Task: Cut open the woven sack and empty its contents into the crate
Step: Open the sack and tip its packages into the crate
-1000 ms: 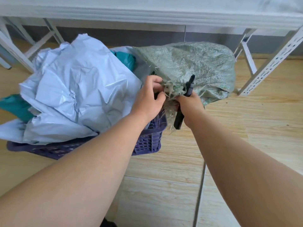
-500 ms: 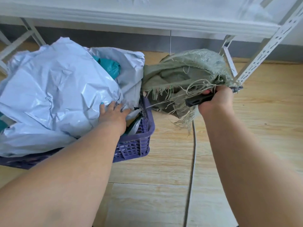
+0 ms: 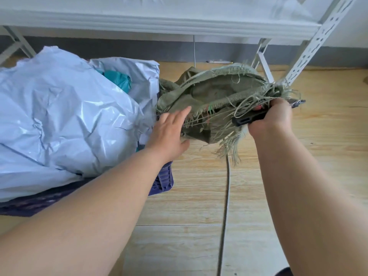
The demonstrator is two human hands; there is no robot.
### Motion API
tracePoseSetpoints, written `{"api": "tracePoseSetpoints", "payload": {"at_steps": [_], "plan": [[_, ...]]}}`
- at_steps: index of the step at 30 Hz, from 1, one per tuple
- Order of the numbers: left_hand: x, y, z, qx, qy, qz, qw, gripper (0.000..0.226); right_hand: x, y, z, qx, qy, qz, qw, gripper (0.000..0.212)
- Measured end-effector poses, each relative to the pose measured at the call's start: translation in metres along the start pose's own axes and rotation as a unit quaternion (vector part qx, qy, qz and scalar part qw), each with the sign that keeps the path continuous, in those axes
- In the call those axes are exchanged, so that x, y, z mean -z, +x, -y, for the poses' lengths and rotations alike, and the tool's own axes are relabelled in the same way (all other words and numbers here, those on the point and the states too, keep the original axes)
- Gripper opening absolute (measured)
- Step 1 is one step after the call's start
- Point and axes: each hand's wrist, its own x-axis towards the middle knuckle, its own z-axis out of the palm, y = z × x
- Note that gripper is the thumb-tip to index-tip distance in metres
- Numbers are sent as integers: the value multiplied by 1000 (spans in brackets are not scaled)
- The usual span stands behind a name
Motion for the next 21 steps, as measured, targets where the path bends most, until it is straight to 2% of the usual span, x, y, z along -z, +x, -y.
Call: {"api": "tracePoseSetpoints", "payload": {"at_steps": [1, 2, 4, 5, 7, 8, 9, 11, 13, 14, 16, 17, 19, 21], "plan": [[-3, 6, -5, 31, 0, 33, 999, 84, -2, -1, 0, 9, -16, 0, 1000, 20], [-5, 13, -6, 39, 37, 52, 997, 70, -3, -2, 0, 24, -59, 0, 998, 17], [-1, 20, 3, 43, 122, 44, 991, 31, -3, 2, 0, 67, -243, 6, 968, 10], [1, 20, 11, 65, 132, 24, 989, 21, -2, 4, 0, 83, -371, 25, 925, 16], [7, 18, 24, 140, 70, -12, 988, 23, 1, 4, -7, 103, -601, 71, 789, 38], [10, 17, 26, 167, 27, -12, 985, 25, 1, 1, -15, 126, -669, 89, 727, 47], [13, 16, 25, 171, -11, -2, 985, 25, -1, -4, -27, 168, -697, 109, 688, 55], [18, 14, 16, 108, -70, 21, 991, 23, -6, -16, -55, 261, -689, 174, 654, 61], [26, 7, 16, 42, -86, -7, 995, 21, -13, -27, -82, 274, -662, 239, 656, 54], [30, 4, 23, 38, -73, -54, 995, 24, -15, -30, -94, 268, -649, 255, 665, 47], [40, 1, 48, 74, -1, -144, 987, 38, -21, -31, -114, 293, -640, 261, 661, 36], [44, 0, 61, 86, 59, -144, 984, 45, -24, -30, -124, 311, -649, 266, 641, 38], [48, 0, 81, 56, 189, -52, 979, 59, -30, -27, -144, 326, -685, 290, 584, 55], [44, 0, 92, 14, 261, 52, 964, 66, -35, -20, -160, 316, -737, 296, 519, 70]]}}
